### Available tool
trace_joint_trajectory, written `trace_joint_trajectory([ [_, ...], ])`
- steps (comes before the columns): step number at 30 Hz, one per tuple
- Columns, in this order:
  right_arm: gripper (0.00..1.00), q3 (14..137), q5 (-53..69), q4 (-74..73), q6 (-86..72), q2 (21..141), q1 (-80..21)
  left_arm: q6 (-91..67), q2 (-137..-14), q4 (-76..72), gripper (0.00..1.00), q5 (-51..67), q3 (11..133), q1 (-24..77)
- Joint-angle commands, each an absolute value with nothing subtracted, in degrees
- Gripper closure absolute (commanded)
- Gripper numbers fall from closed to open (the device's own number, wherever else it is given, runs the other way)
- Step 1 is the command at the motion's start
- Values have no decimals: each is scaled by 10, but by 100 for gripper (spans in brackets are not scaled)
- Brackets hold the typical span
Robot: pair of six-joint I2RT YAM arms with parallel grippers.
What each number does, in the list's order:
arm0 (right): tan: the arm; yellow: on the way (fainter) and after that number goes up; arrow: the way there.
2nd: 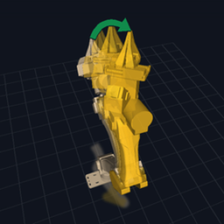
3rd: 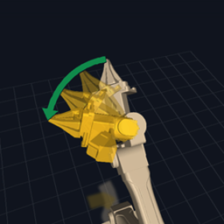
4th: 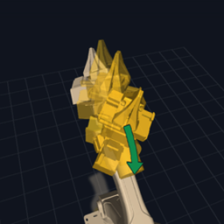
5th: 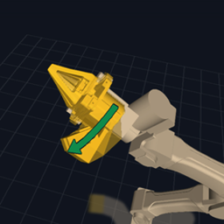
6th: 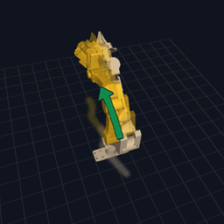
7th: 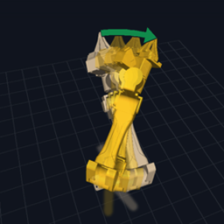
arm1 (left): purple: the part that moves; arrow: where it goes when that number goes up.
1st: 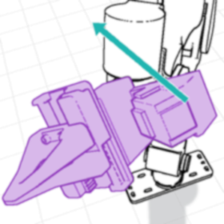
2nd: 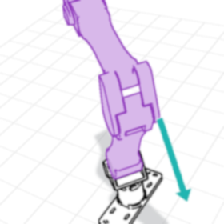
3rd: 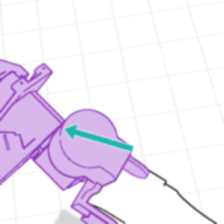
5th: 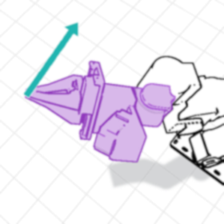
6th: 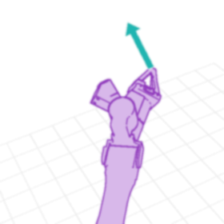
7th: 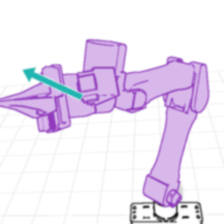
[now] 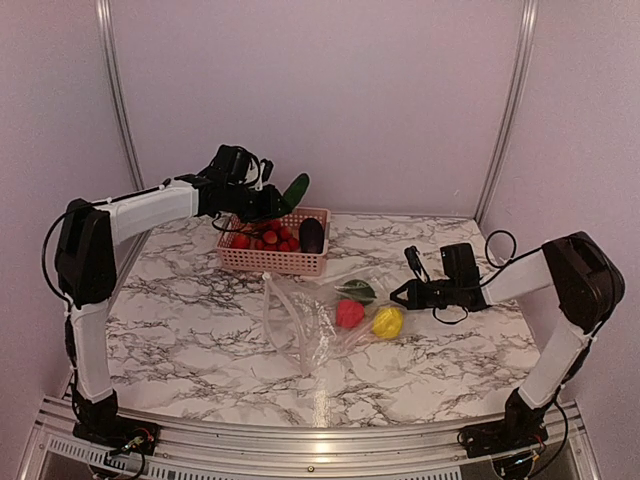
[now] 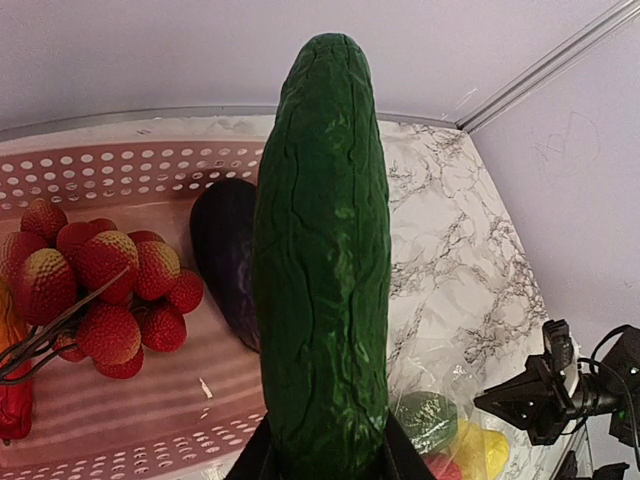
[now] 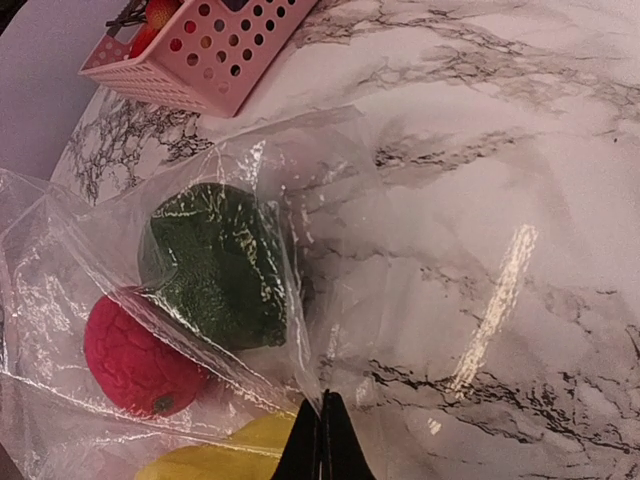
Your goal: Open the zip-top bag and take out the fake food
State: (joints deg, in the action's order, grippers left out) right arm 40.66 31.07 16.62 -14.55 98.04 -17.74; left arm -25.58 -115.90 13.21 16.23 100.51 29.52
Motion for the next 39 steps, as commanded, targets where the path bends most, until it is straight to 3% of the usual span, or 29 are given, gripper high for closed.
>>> trace_joint_trajectory([
  [1, 100, 400, 320, 178, -146, 986, -171, -252, -1228, 187, 84, 151, 1062, 291],
  [10, 100, 394, 323, 186, -149, 985, -171, -277, -1314, 196, 79, 149, 1108, 283],
  [19, 100, 395, 326, 184, -149, 983, -171, -253, -1281, 204, 41, 122, 1100, 280],
  [23, 100, 395, 331, 185, -152, 983, -171, -240, -1215, 186, 37, 117, 1051, 280],
  [26, 100, 392, 332, 185, -154, 978, -172, -243, -1142, 143, 38, 123, 967, 281],
  [33, 100, 384, 335, 183, -155, 966, -171, -263, -902, -10, 41, 141, 639, 301],
  [39, 100, 381, 337, 181, -156, 962, -172, -286, -744, -58, 47, 137, 457, 329],
])
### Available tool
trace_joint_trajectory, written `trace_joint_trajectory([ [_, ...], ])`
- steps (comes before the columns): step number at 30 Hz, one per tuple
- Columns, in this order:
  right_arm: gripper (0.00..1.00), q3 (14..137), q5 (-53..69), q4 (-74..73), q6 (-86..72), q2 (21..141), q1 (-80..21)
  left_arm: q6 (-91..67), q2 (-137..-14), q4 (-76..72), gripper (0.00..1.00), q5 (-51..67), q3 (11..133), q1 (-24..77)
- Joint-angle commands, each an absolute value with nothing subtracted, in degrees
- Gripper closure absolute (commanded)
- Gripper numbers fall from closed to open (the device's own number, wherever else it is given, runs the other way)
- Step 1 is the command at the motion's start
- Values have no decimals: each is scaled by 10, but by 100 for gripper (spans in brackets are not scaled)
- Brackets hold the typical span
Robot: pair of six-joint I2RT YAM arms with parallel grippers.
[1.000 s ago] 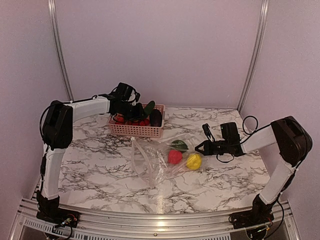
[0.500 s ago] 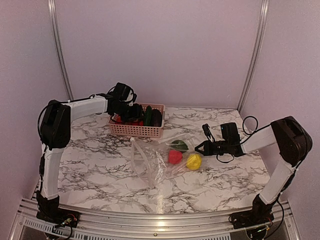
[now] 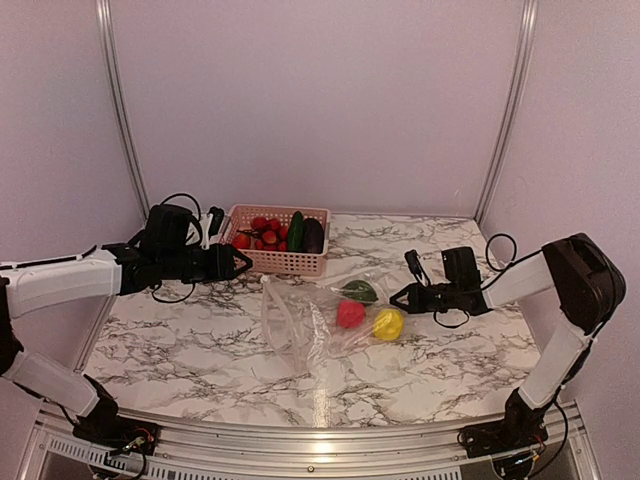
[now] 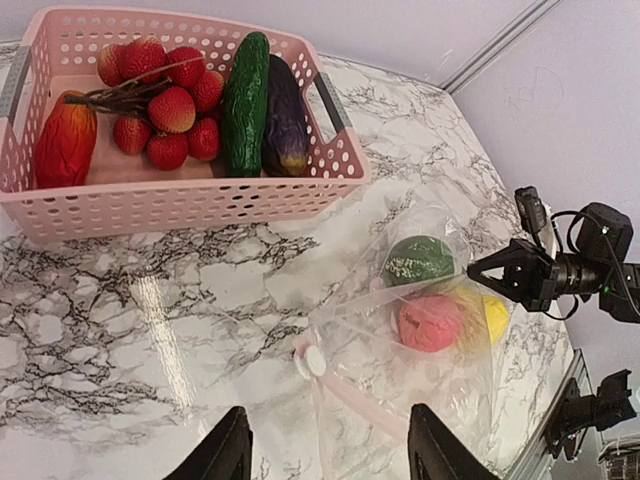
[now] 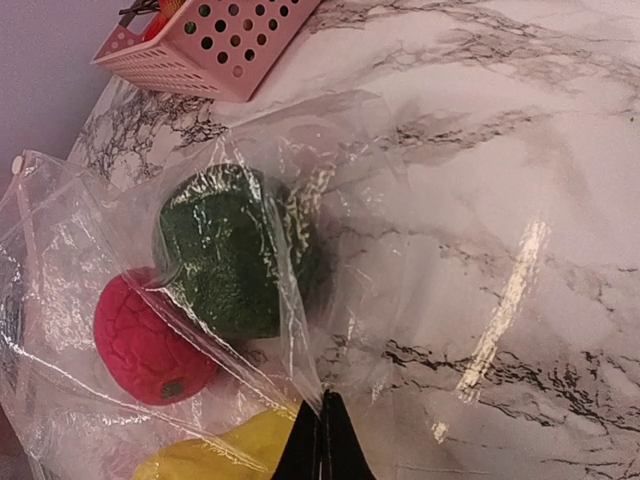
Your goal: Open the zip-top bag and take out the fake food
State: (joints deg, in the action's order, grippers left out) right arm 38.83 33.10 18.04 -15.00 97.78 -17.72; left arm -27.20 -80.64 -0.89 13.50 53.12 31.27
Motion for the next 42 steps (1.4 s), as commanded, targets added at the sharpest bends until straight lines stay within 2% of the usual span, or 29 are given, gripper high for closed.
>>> trace_joint_trajectory([
  [1, 100, 381, 336, 179, -155, 960, -171, -288, -724, -55, 48, 135, 438, 337],
  [6, 100, 378, 334, 176, -155, 958, -172, -316, -668, -91, 55, 141, 345, 378],
  [10, 100, 379, 340, 178, -159, 960, -174, -347, -690, -162, 63, 148, 305, 403],
  [15, 100, 386, 342, 174, -160, 970, -180, -375, -785, -272, 68, 171, 306, 428],
  [27, 100, 423, 350, 161, -156, 1014, -228, -385, -1048, -388, 71, 221, 446, 452],
  [33, 100, 451, 354, 155, -157, 1045, -255, -398, -1129, -441, 66, 249, 504, 461],
  [42, 100, 470, 362, 153, -157, 1065, -276, -387, -1192, -439, 43, 272, 586, 477],
])
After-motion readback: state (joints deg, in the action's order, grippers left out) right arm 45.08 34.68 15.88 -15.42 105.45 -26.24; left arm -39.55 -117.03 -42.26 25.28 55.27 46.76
